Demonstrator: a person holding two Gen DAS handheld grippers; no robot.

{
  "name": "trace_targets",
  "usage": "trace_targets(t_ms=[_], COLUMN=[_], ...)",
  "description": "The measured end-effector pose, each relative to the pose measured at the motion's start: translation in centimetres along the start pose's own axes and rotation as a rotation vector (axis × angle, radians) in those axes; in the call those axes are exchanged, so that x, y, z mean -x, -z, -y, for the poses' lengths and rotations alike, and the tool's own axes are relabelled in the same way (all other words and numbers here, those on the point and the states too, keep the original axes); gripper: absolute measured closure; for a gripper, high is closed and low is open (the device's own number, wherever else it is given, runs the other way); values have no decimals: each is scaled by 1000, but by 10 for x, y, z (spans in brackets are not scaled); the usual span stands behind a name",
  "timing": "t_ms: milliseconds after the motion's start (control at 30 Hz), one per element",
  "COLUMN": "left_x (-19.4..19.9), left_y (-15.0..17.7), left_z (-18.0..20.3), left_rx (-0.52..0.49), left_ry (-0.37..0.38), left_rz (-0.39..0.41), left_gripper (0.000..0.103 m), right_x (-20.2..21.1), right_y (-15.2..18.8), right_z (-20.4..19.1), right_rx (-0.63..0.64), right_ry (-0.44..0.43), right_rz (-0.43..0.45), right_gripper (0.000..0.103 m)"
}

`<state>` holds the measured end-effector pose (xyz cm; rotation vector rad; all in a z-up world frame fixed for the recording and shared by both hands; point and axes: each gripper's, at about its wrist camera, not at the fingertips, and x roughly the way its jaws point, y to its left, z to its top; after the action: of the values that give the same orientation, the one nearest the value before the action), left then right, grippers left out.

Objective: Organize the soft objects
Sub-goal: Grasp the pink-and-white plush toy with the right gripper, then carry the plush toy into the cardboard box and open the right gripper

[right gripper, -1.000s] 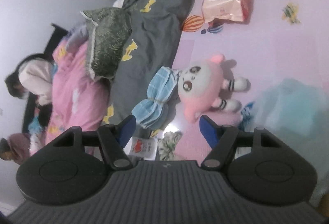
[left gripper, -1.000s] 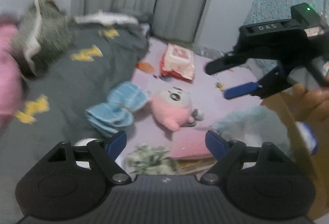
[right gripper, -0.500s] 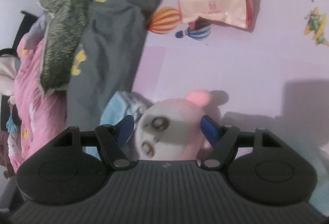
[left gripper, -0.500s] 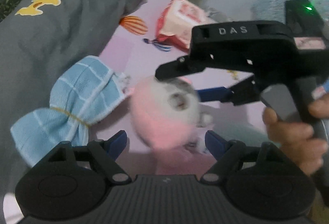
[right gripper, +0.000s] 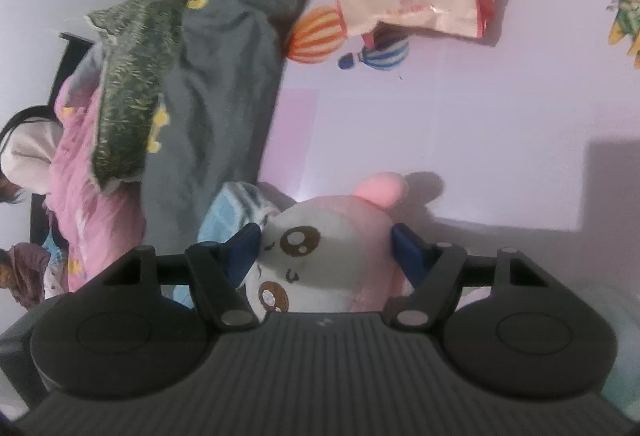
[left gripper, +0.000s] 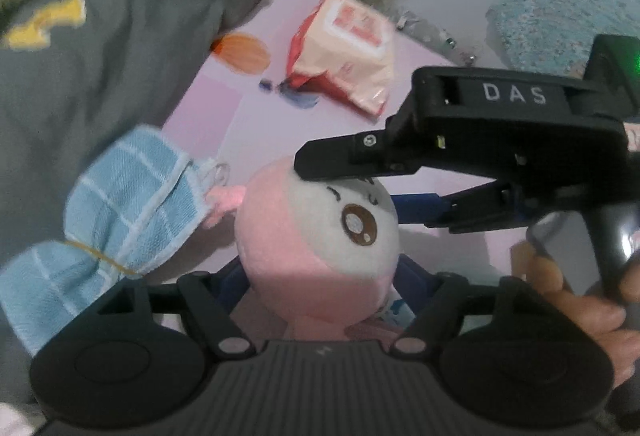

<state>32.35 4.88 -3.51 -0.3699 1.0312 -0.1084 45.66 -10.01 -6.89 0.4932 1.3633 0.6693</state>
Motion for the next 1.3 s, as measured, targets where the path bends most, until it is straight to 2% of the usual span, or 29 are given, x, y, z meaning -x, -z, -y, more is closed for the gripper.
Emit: trace_targets(t_ms=[233,333,433,567,733,833,967,1100,1300], left_x=[69,103,126,129,97,74,45,35,44], left_y=[5,14,26,45,79,99,117,131,132], left_z=[50,82,118,171,242,270,295,299,281], left_rx=[-125,-201,-282,-391,-544,-599,-660,-699,-673], left_ry=[27,76,145,235,323,334,342,311,283], left_rz=[140,210,245,228,100,28,-67,-81,-59], left_gripper=[26,24,24,22,20,20,20,20,20], right_x=[81,133,188,255,314,329,334,317,273], right_y=[25,48,77,127,195,231,265,278,281], right_z=[-21,-24,-14,16,76,115,166,201,242], right_rx=[10,12,-23,-102,-255,-359,-482,-567,-661], right_ry=[-84,-129,-173,-191,-136,-107,-121,-122,-44], right_rz=[133,217,301,418,531,556,563,556,432], right_gripper=[32,32,31,31,30,29,29,29,31])
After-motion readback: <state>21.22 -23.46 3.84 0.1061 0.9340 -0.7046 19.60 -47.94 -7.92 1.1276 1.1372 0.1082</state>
